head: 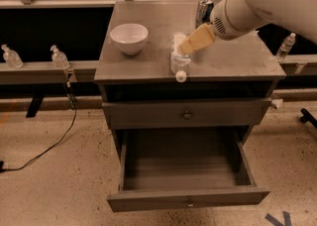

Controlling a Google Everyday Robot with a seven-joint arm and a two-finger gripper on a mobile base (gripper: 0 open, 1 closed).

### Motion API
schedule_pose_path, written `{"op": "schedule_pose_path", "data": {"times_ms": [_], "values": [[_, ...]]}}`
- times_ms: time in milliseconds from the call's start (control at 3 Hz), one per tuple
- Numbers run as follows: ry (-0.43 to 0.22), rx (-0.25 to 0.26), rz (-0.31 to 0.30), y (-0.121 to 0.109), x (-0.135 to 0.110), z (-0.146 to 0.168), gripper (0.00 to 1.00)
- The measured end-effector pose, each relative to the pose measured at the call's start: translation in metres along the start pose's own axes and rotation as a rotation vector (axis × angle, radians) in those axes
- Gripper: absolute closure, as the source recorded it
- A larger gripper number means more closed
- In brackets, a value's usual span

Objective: Place blue plastic bottle into middle drawer

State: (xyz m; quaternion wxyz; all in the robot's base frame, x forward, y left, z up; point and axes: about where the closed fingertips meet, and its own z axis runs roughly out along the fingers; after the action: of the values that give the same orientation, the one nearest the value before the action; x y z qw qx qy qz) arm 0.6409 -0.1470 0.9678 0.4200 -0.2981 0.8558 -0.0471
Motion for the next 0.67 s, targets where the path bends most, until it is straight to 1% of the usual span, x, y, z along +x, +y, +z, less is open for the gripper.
{"op": "schedule_pose_path", "data": {"times_ms": [333,667], "values": [[-0.008,0.012,0.1,0.012,0.003,0.042,0.0],[0.009,0.005,0.222,0.024,-0.006,0.071,0.0]]}}
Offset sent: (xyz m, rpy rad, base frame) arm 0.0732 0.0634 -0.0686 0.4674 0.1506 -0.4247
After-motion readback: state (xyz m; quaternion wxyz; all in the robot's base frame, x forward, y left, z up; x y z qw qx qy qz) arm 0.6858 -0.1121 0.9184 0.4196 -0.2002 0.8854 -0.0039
